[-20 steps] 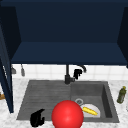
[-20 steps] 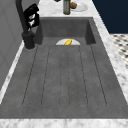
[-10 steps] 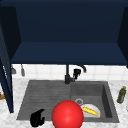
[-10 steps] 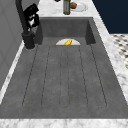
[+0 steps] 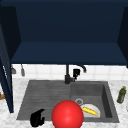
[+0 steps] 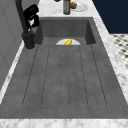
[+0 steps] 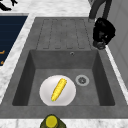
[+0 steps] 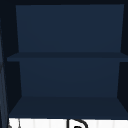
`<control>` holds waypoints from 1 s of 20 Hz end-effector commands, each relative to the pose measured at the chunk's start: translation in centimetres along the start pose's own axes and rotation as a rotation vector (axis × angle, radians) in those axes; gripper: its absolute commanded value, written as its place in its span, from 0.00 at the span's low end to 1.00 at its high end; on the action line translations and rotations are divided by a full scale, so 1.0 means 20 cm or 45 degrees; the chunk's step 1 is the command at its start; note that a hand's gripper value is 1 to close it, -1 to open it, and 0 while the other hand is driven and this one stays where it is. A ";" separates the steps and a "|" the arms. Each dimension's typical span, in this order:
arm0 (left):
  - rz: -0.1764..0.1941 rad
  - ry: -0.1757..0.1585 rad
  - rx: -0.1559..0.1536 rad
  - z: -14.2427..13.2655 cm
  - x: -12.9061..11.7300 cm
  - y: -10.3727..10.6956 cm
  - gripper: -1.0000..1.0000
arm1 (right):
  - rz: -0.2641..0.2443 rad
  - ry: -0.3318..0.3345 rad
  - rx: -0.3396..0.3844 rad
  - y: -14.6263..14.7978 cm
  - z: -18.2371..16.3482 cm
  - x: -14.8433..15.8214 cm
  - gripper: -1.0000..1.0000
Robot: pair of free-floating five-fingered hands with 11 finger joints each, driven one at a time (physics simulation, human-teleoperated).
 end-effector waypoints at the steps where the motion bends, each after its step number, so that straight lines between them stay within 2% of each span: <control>1: 0.000 0.000 0.000 0.00 0.00 0.00 0.50 | 0.049 0.012 0.035 -0.11 0.06 0.13 1.00; 20: 0.000 0.000 0.000 0.00 0.00 0.00 0.50 | 0.213 0.244 -0.081 -0.05 0.09 0.29 1.00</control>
